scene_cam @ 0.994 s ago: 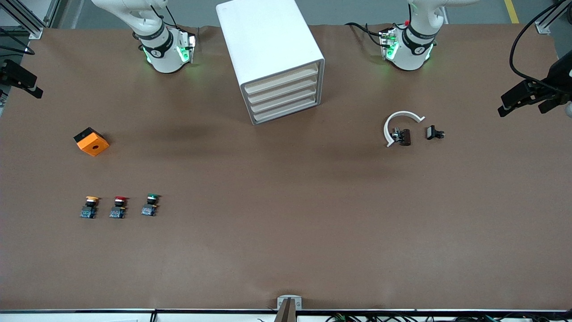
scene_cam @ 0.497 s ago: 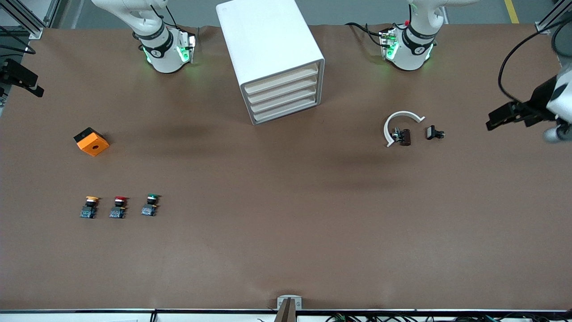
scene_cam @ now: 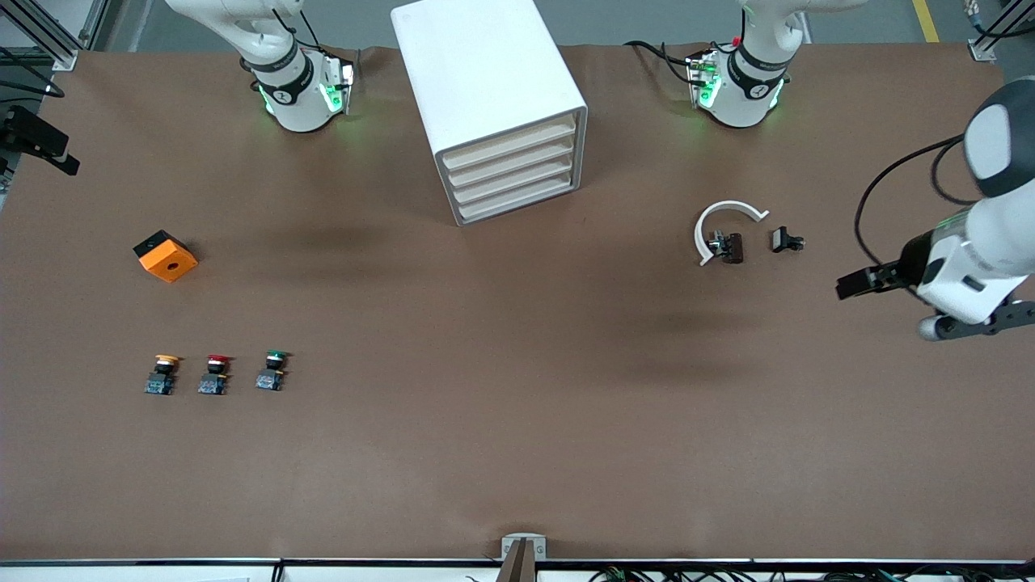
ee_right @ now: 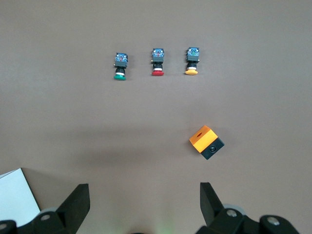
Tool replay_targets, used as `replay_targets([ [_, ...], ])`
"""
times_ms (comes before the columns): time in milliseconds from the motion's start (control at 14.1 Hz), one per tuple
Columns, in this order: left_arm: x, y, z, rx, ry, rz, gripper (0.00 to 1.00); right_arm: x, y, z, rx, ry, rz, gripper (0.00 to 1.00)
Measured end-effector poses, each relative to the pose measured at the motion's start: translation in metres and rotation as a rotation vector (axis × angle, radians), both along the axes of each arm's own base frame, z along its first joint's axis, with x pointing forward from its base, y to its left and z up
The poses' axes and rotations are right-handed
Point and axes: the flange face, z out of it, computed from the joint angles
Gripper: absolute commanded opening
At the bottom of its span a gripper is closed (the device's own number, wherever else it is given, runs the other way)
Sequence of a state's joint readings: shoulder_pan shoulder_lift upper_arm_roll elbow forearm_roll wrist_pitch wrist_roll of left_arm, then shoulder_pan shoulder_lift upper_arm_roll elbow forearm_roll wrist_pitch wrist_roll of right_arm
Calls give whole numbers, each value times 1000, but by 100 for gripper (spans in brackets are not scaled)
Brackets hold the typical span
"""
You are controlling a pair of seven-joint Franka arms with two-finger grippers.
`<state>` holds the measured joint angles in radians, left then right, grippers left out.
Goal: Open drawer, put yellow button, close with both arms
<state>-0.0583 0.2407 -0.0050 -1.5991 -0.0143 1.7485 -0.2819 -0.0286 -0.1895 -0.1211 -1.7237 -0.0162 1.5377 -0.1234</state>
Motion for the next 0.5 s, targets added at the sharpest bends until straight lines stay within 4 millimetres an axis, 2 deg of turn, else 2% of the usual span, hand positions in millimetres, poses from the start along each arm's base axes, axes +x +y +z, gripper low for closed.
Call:
replay_targets([
  [284,9,-57,-35,18,3,94,100,0,0,2,-1,-8,0,100],
  [497,7,-90,-44,32,8,177,100,0,0,5,-2,-20,0,100],
])
